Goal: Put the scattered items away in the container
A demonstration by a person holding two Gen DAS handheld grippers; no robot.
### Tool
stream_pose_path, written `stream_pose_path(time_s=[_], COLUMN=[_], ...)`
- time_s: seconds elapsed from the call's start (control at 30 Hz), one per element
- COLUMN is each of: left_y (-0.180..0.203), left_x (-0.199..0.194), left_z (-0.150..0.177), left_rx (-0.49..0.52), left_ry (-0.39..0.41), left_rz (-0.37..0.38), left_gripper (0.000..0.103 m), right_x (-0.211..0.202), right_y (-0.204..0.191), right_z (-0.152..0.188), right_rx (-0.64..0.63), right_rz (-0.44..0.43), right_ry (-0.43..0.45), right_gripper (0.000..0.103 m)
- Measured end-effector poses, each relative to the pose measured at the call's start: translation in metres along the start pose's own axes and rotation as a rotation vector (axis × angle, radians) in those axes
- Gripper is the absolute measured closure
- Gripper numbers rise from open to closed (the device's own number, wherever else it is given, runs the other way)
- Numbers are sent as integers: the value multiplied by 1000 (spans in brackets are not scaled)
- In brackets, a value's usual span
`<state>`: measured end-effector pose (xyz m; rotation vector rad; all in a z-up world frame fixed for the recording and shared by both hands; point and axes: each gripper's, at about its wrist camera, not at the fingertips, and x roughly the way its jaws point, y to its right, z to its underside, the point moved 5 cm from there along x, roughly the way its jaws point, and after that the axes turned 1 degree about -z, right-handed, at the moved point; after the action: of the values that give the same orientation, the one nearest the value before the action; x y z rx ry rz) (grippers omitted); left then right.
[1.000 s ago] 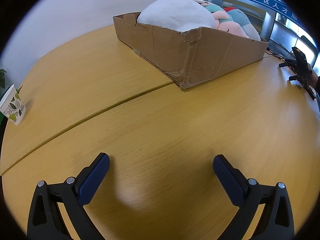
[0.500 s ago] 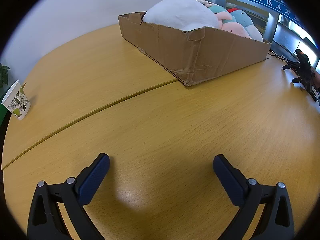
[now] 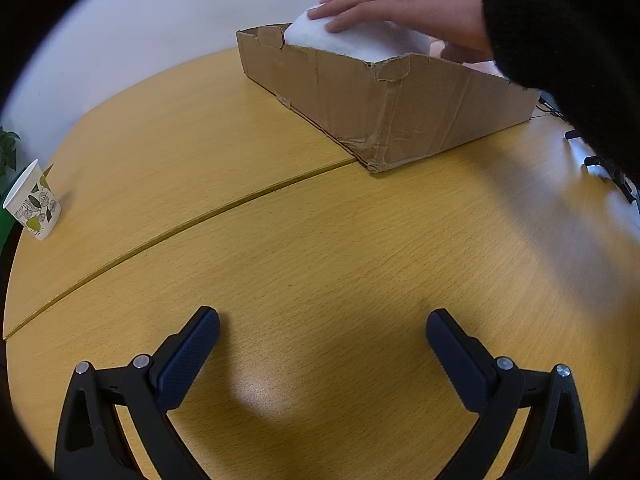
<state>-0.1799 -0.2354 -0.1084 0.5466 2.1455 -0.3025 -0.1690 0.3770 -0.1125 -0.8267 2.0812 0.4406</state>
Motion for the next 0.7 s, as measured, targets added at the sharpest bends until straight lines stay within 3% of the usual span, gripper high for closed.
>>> stream_pose_path(time_s=[0.7], left_y=[-1], left_x=[0], left_z=[1], left_rx=[-1], left_ry=[0], left_rz=[0], left_gripper=[0], right_x=[0], right_y=[-1], right_z=[1], right_rx=[4], right_rz=[-3], right_ry=[1], right_gripper=[0])
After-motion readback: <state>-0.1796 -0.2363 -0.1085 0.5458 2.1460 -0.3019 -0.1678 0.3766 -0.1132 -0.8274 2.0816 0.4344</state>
